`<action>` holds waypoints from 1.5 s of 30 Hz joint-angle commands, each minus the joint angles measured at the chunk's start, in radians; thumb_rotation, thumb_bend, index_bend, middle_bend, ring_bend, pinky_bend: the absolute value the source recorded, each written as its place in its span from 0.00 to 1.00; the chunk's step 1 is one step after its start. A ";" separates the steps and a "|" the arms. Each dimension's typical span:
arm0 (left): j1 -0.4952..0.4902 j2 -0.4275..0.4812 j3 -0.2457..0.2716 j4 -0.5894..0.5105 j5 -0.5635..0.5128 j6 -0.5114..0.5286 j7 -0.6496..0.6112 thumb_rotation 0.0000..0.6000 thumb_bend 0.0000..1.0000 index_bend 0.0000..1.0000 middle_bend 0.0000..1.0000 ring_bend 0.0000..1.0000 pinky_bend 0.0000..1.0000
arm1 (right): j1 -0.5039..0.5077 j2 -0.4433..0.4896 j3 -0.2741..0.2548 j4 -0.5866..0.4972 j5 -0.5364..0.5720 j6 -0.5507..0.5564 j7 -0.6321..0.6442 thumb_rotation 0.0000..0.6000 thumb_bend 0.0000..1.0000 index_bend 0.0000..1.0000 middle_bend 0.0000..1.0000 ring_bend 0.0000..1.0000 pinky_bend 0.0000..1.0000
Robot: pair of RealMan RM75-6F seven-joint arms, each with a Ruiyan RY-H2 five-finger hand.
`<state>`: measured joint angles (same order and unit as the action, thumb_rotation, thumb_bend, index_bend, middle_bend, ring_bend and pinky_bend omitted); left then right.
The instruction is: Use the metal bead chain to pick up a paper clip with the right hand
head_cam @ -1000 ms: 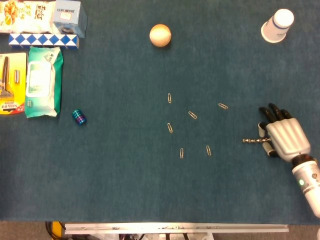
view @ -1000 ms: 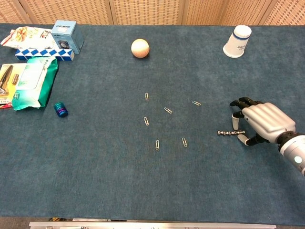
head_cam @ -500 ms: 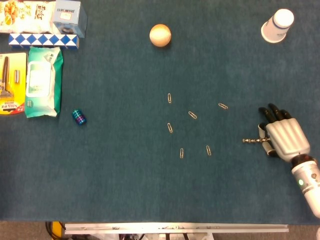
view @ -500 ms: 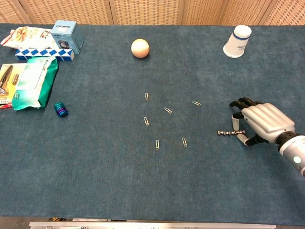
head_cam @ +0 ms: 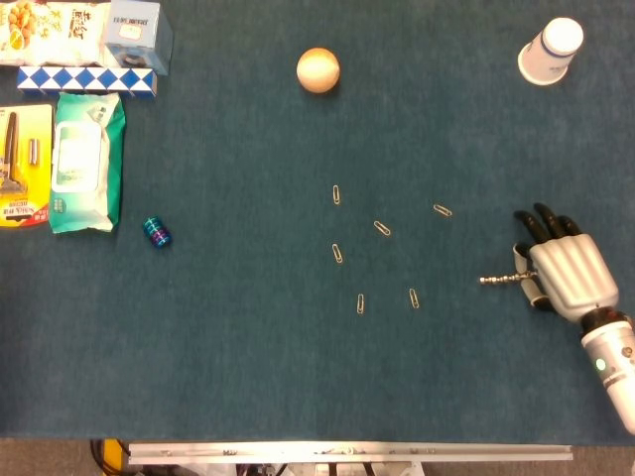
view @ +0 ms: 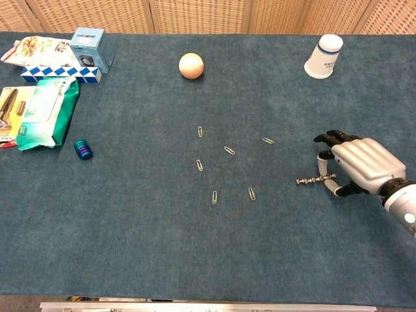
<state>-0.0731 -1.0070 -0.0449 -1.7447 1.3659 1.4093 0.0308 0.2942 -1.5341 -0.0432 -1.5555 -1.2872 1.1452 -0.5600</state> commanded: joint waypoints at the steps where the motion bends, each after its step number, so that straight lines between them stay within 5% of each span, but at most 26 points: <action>1: 0.000 0.000 0.000 -0.001 -0.001 -0.001 0.002 1.00 0.09 0.45 0.34 0.34 0.42 | -0.004 0.013 -0.001 -0.019 -0.016 0.016 0.003 1.00 0.38 0.58 0.15 0.03 0.19; 17: 0.001 0.002 -0.003 0.002 -0.007 0.000 -0.007 1.00 0.09 0.45 0.34 0.34 0.42 | 0.009 0.074 0.030 -0.142 -0.049 0.072 -0.088 1.00 0.39 0.58 0.15 0.03 0.19; 45: 0.010 0.016 -0.010 0.004 -0.009 0.014 -0.036 1.00 0.09 0.45 0.34 0.34 0.42 | 0.123 0.053 0.148 -0.228 0.170 0.083 -0.412 1.00 0.39 0.58 0.15 0.03 0.19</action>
<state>-0.0629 -0.9916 -0.0553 -1.7403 1.3570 1.4236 -0.0048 0.4046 -1.4770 0.0965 -1.7773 -1.1351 1.2280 -0.9517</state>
